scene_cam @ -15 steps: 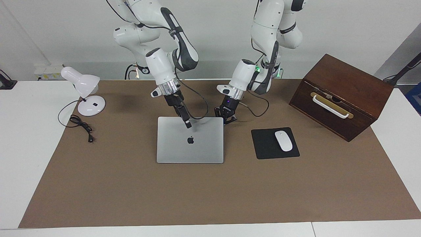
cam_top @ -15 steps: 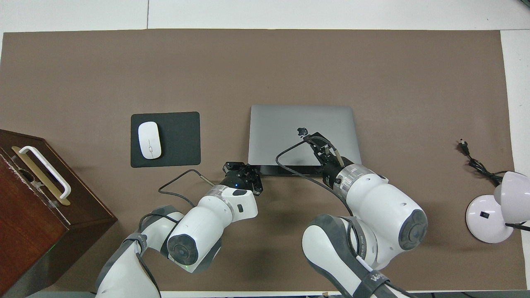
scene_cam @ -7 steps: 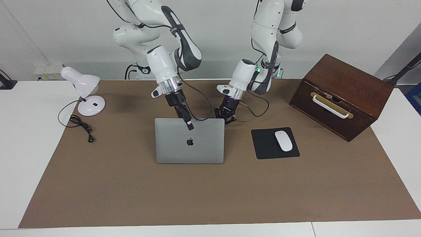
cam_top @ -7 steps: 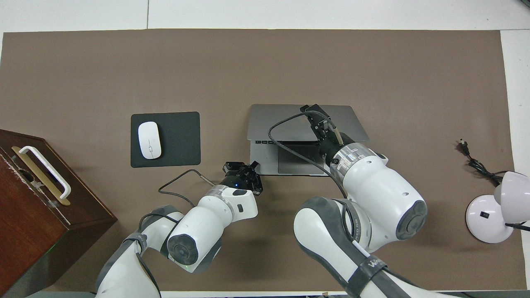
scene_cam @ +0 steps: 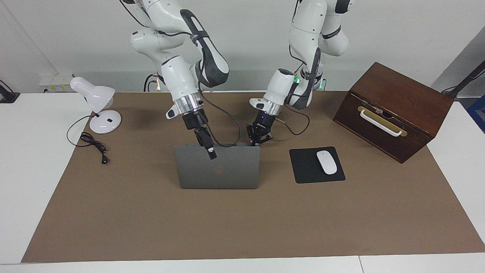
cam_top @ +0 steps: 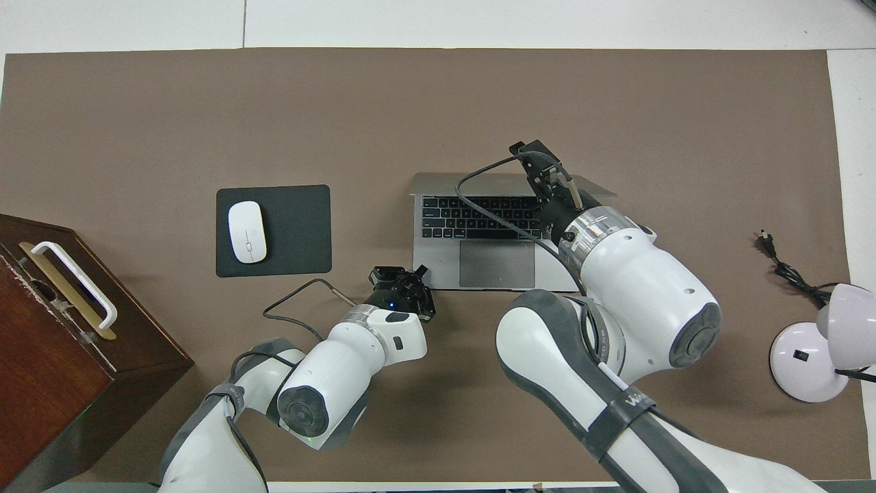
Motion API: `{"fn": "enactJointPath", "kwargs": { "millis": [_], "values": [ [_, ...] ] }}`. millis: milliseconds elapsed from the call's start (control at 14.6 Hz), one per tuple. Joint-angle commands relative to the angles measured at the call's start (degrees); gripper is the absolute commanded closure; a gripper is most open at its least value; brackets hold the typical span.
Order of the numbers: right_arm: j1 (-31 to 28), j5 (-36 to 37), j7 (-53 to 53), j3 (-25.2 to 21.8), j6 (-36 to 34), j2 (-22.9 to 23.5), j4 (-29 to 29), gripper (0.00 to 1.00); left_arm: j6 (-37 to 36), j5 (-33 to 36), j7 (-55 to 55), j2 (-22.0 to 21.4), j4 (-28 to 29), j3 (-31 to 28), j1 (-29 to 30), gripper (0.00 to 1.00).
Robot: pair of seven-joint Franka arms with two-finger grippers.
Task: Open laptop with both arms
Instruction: 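Lift the laptop lid upward with the right gripper, left gripper holding base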
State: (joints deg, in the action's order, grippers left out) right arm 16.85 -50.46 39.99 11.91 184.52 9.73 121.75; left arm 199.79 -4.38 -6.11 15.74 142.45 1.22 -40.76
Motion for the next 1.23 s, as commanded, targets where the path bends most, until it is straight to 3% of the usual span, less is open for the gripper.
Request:
{"fn": "enactJointPath", "kwargs": {
  "millis": [0, 1161],
  "values": [
    [-1.6, -1.0, -3.2, 0.4, -0.5, 2.6, -5.0, 0.00, 1.0, 1.4, -0.7, 2.6, -1.6, -0.1, 0.8, 1.00],
    [-4.8, -1.2, -13.7, 0.4, -4.5, 6.5, -13.0, 0.00, 1.0, 1.3, -0.6, 2.6, -1.6, -0.1, 0.8, 1.00]
  ]
}}
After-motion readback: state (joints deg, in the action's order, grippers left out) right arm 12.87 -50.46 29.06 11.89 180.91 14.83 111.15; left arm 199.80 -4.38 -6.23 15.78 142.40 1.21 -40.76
